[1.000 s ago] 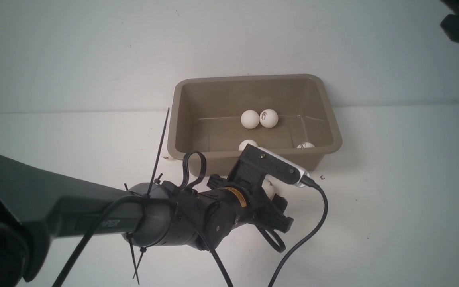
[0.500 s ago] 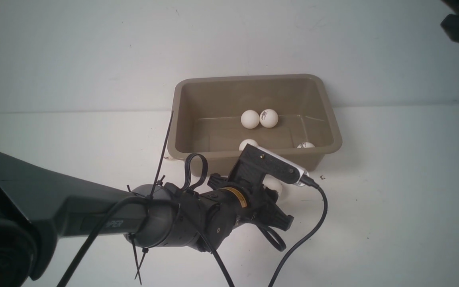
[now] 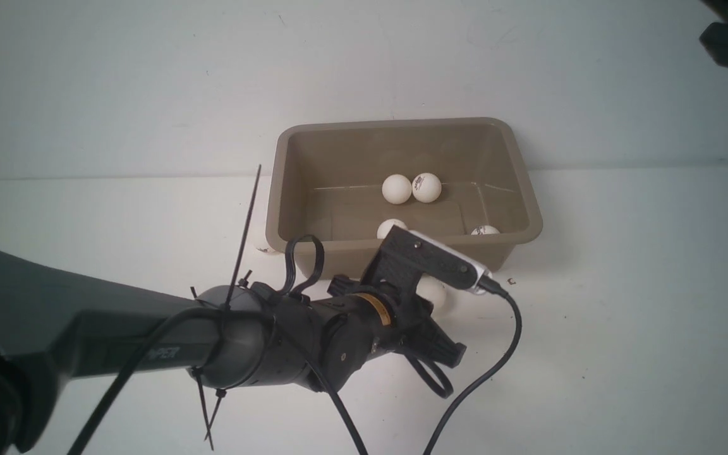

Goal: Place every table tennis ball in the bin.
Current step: Use the left arm to clamp the table tennis ball closest to it

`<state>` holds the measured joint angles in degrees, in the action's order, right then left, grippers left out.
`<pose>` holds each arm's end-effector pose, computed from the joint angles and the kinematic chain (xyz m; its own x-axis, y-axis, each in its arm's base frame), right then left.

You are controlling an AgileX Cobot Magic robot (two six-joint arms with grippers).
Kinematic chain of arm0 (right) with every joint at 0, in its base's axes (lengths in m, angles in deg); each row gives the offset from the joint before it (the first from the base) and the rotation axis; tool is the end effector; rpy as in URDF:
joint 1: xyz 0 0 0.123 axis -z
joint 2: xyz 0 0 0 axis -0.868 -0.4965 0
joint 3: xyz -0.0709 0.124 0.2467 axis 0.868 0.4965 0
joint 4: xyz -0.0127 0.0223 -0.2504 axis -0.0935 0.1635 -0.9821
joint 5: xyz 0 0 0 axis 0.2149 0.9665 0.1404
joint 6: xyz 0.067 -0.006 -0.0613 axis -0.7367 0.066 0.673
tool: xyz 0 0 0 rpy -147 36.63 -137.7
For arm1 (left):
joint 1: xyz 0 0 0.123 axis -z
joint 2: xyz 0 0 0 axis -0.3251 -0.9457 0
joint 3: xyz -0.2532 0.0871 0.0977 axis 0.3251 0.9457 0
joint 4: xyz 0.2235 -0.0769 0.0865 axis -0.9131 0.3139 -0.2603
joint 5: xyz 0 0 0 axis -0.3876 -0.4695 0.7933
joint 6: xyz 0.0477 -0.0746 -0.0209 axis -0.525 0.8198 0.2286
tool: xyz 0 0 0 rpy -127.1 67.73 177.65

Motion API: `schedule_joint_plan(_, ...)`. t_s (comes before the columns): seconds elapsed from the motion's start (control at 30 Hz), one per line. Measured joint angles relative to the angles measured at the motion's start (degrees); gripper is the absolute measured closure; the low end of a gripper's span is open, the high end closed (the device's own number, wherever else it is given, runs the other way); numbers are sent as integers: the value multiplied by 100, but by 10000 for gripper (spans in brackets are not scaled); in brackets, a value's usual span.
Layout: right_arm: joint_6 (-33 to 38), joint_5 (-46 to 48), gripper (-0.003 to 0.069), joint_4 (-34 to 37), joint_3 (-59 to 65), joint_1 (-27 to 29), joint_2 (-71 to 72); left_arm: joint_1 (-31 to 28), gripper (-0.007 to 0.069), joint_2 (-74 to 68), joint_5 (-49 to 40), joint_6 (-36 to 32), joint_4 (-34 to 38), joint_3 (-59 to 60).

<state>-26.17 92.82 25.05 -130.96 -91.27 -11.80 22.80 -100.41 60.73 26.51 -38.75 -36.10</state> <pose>0.2049 0.0975 0.4663 -0.0099 -0.7264 -0.6872 -0.3982 0.6332 -0.6637 0.3007 -0.2606 0.1392 -0.5065 0.3102 -0.8045 0.5748 0.8169 -0.0469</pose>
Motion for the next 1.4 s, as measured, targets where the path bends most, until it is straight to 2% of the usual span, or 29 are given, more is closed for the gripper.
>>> schedule_joint_plan(0.27, 7, 0, 146, -18, 0, 0, 0, 0, 629, 200, -103, 0, -170, 0)
schedule_joint_plan(0.37, 7, 0, 146, -88, 0, 0, 0, 0, 598, 200, -127, 17, -239, 0)
schedule_joint_plan(0.47, 7, 0, 146, -111, 0, 0, 0, 0, 504, 200, -141, 22, -282, 0)
schedule_joint_plan(0.6, 7, 0, 146, -111, 0, 0, 0, 0, 319, 200, -292, 81, -299, 0)
schedule_joint_plan(0.63, 7, 0, 146, -118, 0, 0, 0, 0, 309, 200, -302, 92, -299, 0)
schedule_joint_plan(0.67, 7, 0, 146, -128, 0, 0, 0, 0, 236, 200, -371, 164, -299, 0)
schedule_joint_plan(0.7, 7, 0, 146, -136, 0, 0, 0, 0, 200, 200, -426, 251, -299, 0)
schedule_joint_plan(0.8, 2, 0, 146, -153, 0, 0, 0, 0, 148, 200, -453, 424, -299, 0)
schedule_joint_plan(1.07, 2, 0, 146, -159, 0, 0, 0, 0, 135, 193, -372, 615, -178, 0)
schedule_joint_plan(1.4, -4, -10, 146, -159, 0, 0, 0, 0, 135, -76, 173, 778, -95, 0)
